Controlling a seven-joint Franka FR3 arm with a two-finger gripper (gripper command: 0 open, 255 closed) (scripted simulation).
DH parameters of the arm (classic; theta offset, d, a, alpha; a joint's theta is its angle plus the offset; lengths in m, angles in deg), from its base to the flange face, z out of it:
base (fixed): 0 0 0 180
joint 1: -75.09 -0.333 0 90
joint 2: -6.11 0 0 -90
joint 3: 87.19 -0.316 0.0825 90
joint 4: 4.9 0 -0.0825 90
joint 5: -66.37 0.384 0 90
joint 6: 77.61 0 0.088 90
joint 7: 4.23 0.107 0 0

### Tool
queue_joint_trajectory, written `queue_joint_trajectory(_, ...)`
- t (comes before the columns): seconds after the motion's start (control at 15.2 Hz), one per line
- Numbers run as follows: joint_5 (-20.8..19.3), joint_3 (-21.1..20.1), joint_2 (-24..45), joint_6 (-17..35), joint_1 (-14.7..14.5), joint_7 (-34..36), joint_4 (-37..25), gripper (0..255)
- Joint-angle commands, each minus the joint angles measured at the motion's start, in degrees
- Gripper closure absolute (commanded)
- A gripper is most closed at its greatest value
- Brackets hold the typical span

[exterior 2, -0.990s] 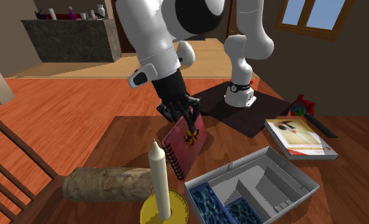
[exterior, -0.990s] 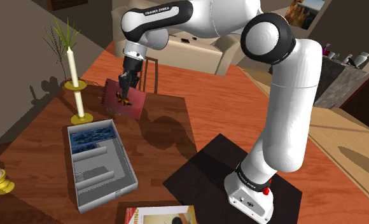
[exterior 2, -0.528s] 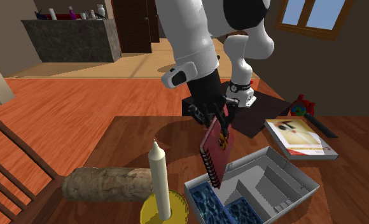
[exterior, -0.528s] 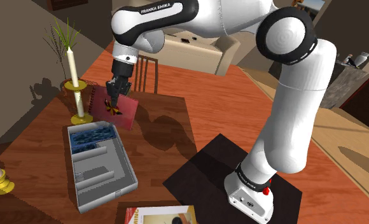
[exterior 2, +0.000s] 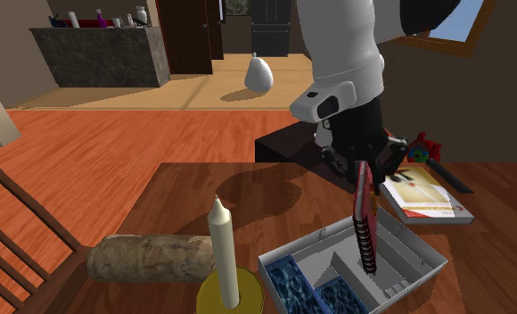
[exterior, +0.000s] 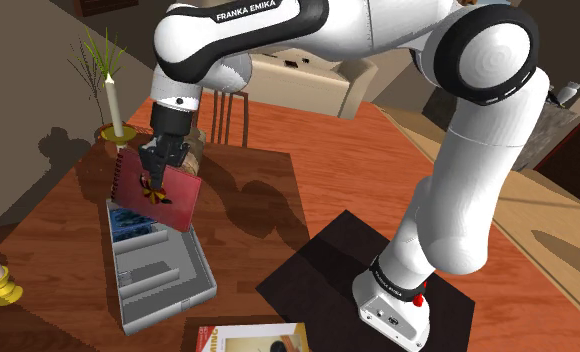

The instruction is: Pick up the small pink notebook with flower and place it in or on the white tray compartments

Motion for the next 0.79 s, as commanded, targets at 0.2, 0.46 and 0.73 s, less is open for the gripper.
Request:
queue_joint_trajectory(0.2, 0.47, -0.40, 1.34, 3.09, -0.57, -0.24, 1.56, 255)
queue_joint_trajectory(0.46, 0.91, -0.51, 2.83, 5.57, -0.65, -1.24, 2.69, 255)
queue_joint_trajectory(0.73, 1.39, -0.63, 4.47, 8.00, -0.71, -2.26, 3.62, 255)
